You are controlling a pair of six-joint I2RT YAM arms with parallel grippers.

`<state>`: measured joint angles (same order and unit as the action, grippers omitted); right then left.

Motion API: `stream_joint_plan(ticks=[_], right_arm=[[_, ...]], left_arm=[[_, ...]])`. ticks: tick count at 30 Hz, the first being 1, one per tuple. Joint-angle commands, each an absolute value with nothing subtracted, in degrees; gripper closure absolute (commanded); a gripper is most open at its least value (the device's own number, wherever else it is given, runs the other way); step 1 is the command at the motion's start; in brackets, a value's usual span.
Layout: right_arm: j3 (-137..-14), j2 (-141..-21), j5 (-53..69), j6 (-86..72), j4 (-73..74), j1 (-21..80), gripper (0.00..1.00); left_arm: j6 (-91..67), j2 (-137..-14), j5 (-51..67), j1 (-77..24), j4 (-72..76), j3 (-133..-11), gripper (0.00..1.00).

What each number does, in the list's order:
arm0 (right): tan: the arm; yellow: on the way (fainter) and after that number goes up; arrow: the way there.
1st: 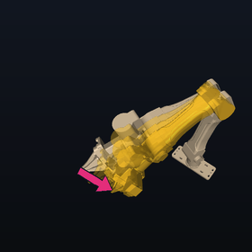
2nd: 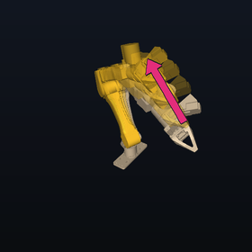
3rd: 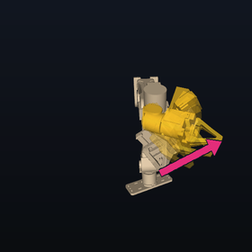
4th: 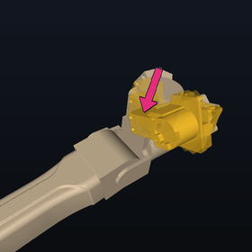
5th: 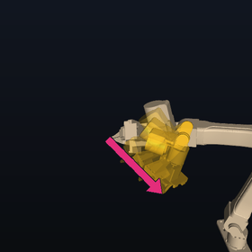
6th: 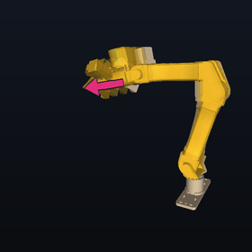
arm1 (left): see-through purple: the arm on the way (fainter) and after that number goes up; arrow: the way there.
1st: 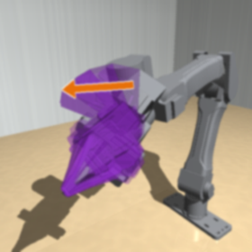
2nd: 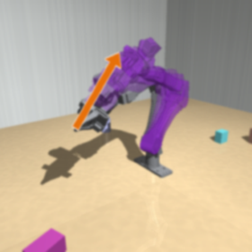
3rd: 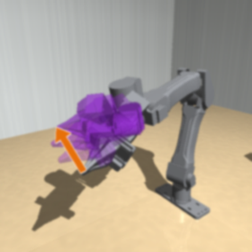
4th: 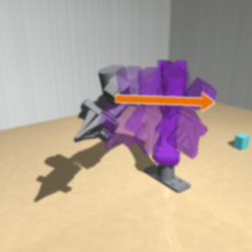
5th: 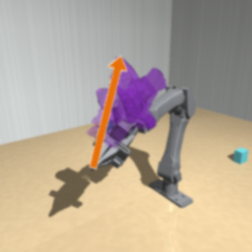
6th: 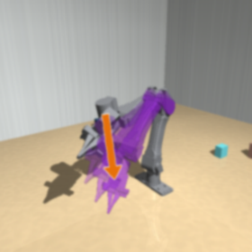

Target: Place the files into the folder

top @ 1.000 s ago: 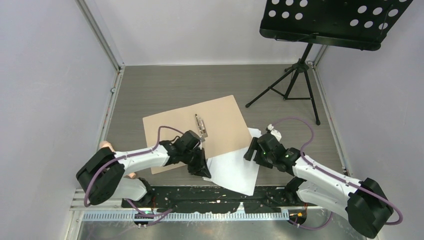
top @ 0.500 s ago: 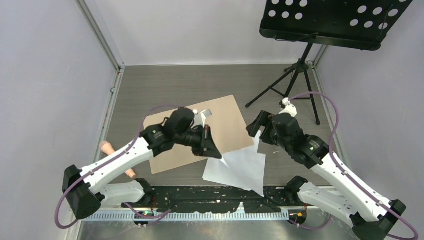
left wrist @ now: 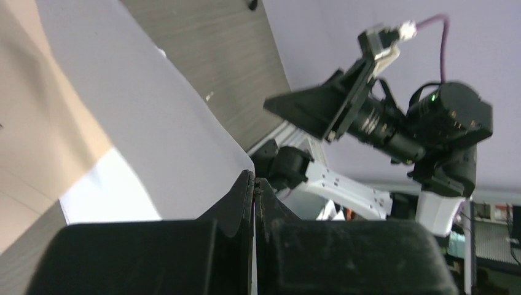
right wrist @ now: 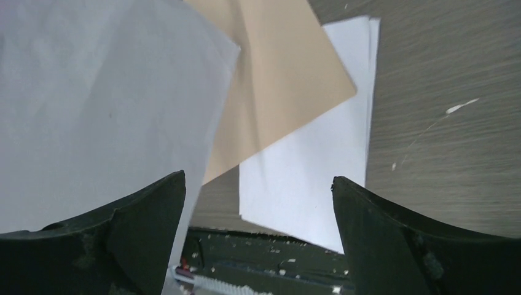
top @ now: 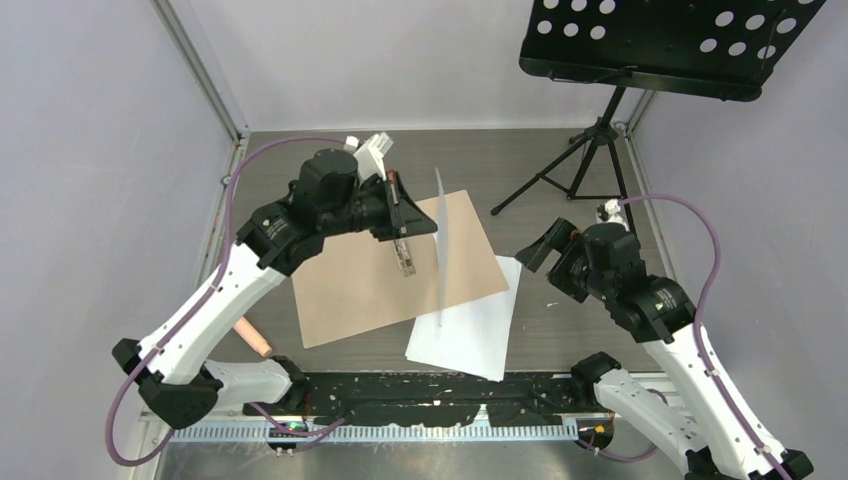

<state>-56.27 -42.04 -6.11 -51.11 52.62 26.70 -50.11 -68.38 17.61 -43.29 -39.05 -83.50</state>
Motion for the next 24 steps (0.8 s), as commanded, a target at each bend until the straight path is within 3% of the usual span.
stream_joint_plan(ticks=[1, 5, 10, 15, 24], right_arm=[[-49.0, -41.61, 11.0, -57.17, 46.61, 24.35, 0.05], [-35.75, -41.37, 17.88, -69.03, 27.14, 24.74, 0.05], [-27.3, -45.38, 13.33, -74.07, 16.65, 28.49, 0.05], [-26.7, -58.63, 9.75, -76.97, 4.49, 38.06, 0.05], [-25.08, -74.53, 6.31, -81.06, -14.67, 45.52, 0.05]], left_arm=[[-47.95, -71.7, 10.84, -42.65, -36.46, -87.51, 1.0], [-52.72, -68.37, 2.35, -41.57, -37.76, -81.44, 1.0], [-63.1, -57.02, -6.61, -34.83, -39.94, -62.33, 1.0], [-63.0, -52.45, -10.28, -28.75, -44.79, -52.49, 1.0], [-61.58, -53.34, -7.0, -26.99, -48.37, -48.65, 1.0]])
